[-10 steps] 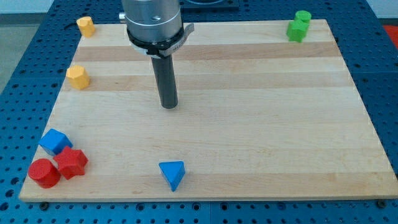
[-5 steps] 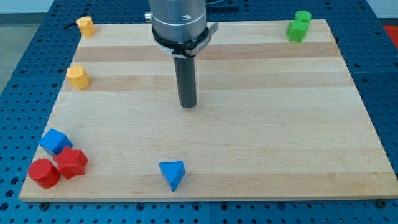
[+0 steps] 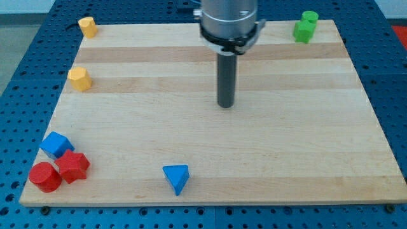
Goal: Nudge the blue triangle left a bit
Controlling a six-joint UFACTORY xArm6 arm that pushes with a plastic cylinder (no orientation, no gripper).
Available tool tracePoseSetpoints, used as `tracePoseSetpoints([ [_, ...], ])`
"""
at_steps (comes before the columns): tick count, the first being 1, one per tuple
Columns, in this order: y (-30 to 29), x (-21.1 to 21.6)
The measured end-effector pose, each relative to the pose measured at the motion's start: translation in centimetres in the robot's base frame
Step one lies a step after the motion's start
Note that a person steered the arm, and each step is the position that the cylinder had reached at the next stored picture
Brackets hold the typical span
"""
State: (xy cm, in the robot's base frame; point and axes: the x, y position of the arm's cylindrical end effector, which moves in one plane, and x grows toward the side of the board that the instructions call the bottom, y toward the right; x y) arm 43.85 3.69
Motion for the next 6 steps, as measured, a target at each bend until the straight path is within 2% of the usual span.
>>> tracePoseSetpoints([
  [4, 7.2, 8.3],
  [6, 7.6, 14.0],
])
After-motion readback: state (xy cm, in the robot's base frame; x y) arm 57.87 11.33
